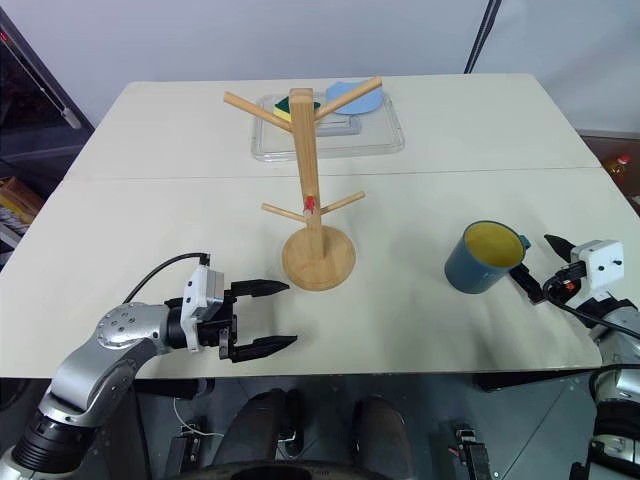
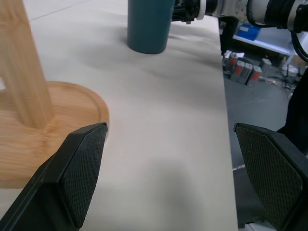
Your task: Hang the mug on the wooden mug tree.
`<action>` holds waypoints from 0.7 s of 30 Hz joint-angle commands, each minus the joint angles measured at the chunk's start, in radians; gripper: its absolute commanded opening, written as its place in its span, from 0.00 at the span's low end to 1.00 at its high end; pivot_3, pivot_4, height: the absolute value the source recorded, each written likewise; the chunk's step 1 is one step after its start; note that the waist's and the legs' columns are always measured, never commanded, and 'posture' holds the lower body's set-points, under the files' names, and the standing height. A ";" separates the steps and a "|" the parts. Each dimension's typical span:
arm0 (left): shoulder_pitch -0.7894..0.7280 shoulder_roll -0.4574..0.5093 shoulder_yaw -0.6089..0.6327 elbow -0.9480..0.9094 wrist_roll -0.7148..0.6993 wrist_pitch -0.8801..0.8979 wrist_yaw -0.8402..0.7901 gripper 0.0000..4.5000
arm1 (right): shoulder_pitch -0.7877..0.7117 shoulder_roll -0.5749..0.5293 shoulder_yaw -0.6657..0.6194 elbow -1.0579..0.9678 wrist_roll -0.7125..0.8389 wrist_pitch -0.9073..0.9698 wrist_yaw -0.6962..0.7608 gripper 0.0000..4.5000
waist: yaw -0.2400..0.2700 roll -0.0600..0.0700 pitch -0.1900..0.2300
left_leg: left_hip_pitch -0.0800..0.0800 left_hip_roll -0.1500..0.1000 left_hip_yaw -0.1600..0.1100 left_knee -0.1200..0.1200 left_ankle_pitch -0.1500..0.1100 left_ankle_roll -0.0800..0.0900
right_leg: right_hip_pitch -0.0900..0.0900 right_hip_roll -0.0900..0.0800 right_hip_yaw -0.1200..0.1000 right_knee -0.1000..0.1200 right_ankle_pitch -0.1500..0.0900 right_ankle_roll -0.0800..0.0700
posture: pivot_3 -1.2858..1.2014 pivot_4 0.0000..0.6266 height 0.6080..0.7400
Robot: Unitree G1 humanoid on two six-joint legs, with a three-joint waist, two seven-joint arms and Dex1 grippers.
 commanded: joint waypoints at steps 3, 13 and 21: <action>-0.009 0.010 0.028 -0.035 -0.015 -0.002 0.002 1.00 | -0.048 -0.009 0.011 0.037 0.003 -0.037 0.025 0.88 | -0.001 0.000 0.000 | 0.000 0.000 0.000 0.000 0.000 0.000 | 0.000 0.000 0.000 0.000 0.000 0.000 | 0.52 0.24 1.00; -0.008 0.009 0.038 -0.025 -0.011 -0.005 0.000 1.00 | -0.041 0.006 0.018 0.016 0.032 -0.029 0.055 0.02 | 0.000 0.000 0.000 | 0.001 0.000 0.000 0.000 0.000 0.000 | 0.001 0.000 0.000 0.000 0.000 0.000 | 0.52 0.24 1.00; -0.019 -0.003 0.048 -0.027 -0.021 0.013 0.027 1.00 | 0.073 0.014 0.003 -0.273 0.013 -0.039 -0.053 0.02 | 0.000 0.000 0.000 | 0.001 0.000 0.000 0.000 0.000 0.000 | 0.001 0.000 0.000 0.000 0.000 0.000 | 0.52 0.24 1.00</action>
